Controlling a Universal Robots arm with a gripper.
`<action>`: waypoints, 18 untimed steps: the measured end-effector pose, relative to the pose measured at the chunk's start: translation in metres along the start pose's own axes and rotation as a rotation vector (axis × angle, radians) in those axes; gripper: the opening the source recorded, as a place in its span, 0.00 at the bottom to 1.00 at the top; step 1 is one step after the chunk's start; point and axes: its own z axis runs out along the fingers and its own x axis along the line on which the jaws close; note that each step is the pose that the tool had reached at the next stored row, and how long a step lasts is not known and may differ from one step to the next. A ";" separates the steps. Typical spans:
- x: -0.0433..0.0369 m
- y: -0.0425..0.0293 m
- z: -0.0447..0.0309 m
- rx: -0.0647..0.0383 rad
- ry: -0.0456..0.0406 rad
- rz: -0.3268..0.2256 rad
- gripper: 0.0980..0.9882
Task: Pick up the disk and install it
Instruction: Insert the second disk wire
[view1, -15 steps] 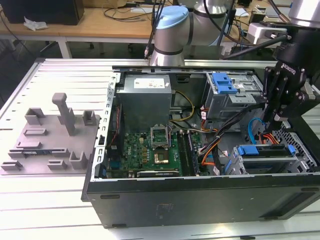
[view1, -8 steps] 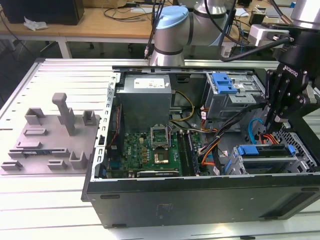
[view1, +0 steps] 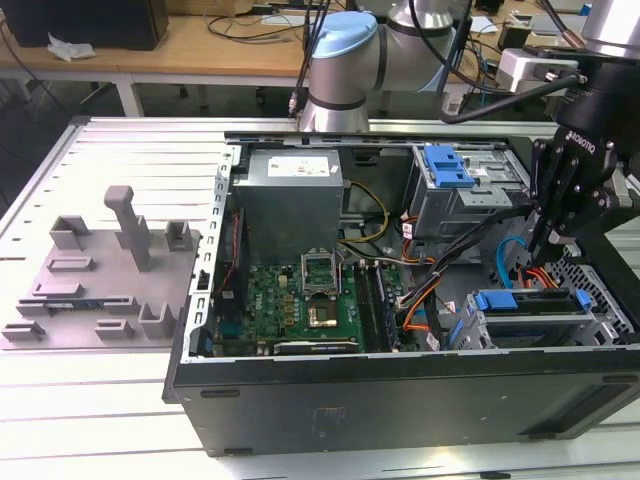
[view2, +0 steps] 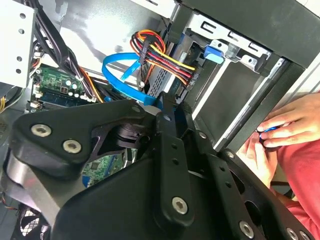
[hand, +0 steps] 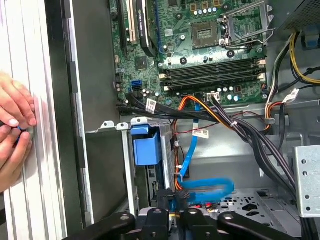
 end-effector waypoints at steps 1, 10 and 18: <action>0.0000 0.0000 0.0000 0.000 0.0001 0.000 0.07; 0.0092 -0.0004 0.0020 -0.003 -0.0470 0.000 0.07; 0.0289 -0.0013 0.0068 0.006 -0.1127 0.001 0.07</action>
